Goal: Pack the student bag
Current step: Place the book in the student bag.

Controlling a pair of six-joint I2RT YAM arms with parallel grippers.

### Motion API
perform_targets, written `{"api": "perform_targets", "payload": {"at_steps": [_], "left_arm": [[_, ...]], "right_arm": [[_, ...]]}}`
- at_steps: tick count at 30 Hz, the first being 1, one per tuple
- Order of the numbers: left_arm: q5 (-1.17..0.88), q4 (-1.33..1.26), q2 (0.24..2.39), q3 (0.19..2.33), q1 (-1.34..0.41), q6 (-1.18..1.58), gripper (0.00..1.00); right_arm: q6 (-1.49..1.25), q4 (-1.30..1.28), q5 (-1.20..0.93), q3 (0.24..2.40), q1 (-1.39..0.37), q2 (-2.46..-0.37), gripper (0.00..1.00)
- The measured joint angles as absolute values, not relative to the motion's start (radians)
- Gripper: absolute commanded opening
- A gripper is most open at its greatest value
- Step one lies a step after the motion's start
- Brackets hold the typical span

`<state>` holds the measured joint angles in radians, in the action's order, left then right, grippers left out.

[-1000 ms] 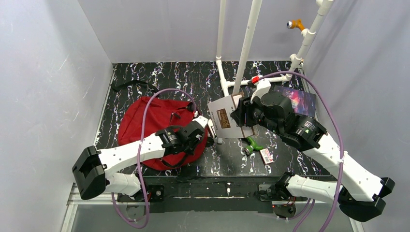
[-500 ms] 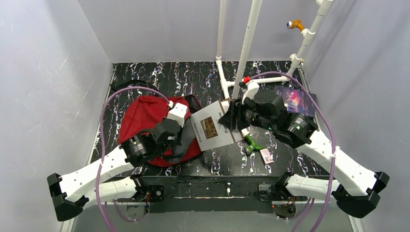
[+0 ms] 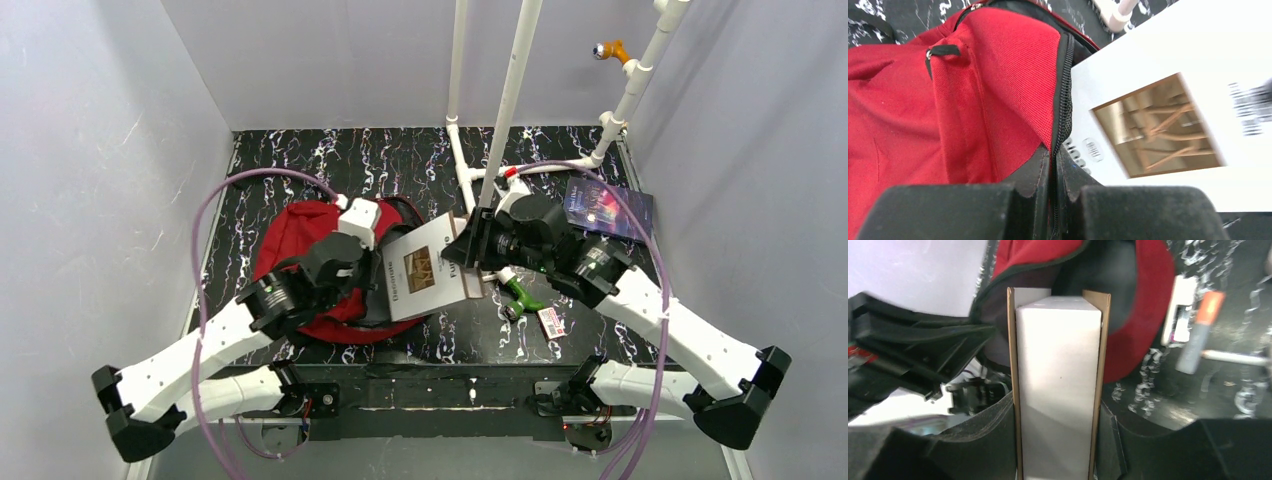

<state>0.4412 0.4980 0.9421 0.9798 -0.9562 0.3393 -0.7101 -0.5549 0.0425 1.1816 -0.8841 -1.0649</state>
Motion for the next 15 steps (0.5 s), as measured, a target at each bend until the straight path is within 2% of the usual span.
{"api": "perform_targets", "payload": {"at_steps": [2, 6, 15], "left_arm": [[0.449, 0.492, 0.886, 0.981, -0.953, 0.333, 0.00], [0.448, 0.498, 0.845, 1.010, -0.951, 0.334, 0.00], [0.376, 0.595, 0.895, 1.102, -0.951, 0.261, 0.00]], "right_arm": [[-0.814, -0.447, 0.015, 1.086, -0.876, -1.052, 0.01], [-1.022, -0.265, 0.003, 0.937, -0.872, -1.093, 0.09], [-1.180, 0.010, 0.033, 0.940, -0.871, -1.296, 0.11]]}}
